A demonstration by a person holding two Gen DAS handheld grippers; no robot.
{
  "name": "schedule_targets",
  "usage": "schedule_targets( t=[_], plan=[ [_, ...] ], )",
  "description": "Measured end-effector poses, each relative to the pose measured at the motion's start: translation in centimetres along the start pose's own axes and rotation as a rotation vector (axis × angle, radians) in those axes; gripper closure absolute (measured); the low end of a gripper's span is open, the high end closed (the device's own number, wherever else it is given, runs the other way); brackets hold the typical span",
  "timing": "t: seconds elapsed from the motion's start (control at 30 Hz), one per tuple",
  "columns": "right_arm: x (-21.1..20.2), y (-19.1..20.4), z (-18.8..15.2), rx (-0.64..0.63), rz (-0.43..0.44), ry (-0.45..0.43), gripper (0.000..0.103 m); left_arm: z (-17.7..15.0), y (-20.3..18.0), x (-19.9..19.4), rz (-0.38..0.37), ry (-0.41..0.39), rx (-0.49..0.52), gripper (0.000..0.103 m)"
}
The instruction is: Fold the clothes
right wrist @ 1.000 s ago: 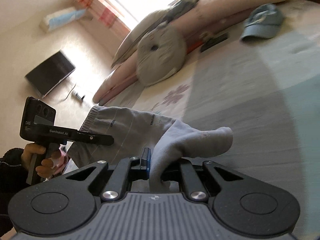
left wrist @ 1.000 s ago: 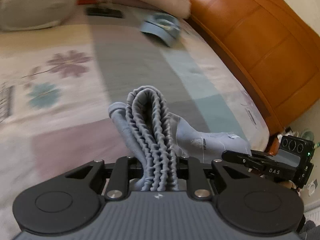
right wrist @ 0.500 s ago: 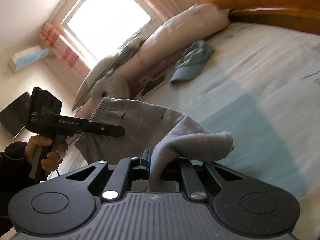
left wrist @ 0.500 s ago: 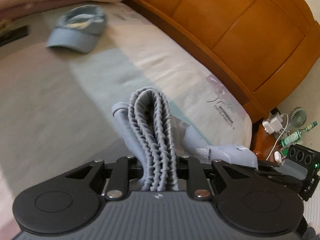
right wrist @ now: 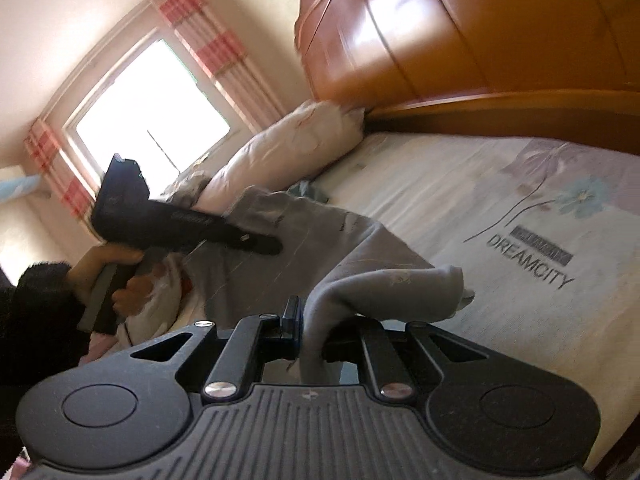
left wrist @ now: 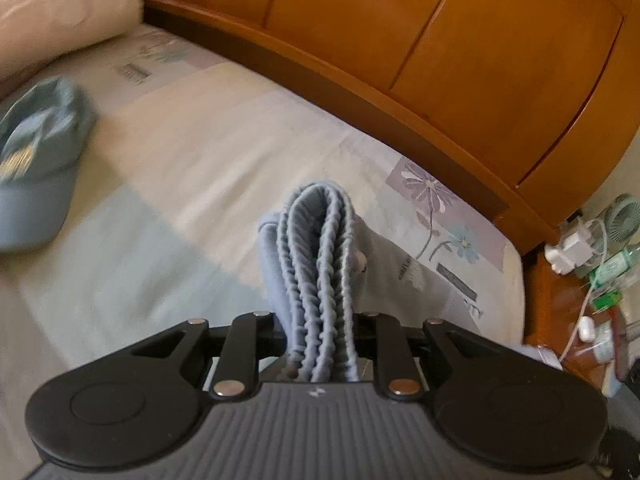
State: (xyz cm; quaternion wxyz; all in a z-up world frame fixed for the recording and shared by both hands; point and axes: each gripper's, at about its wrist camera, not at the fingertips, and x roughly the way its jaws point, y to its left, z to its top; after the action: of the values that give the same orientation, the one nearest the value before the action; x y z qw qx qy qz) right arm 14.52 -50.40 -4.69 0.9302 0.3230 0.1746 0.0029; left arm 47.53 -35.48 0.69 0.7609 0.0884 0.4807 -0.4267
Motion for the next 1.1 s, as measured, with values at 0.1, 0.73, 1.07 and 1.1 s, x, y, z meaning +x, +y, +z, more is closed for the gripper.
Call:
schedule_targets(
  t=[0.1, 0.73, 1.07, 1.1],
  plan=[
    [0.5, 0.0, -0.6, -0.009, -0.052, -0.025, 0.092, 2.2, -1.3, 1.9, 0.006, 0.019, 0.059, 0.085],
    [0.8, -2.9, -3.0, 0.03, -0.188, -0.022, 0.092, 6.0, -0.6, 5.5, 0.189, -0.012, 0.133, 0.07],
    [-0.8, -7.5, -3.8, 0.377, -0.062, -0.025, 0.045, -2.4, -4.1, 4.9, -0.119, 0.004, 0.109, 0.051],
    [-1.3, -8.4, -3.9, 0.44, -0.049, -0.035, 0.041, -3.5, -4.0, 5.6, -0.142, 0.021, 0.082, 0.051]
  ],
)
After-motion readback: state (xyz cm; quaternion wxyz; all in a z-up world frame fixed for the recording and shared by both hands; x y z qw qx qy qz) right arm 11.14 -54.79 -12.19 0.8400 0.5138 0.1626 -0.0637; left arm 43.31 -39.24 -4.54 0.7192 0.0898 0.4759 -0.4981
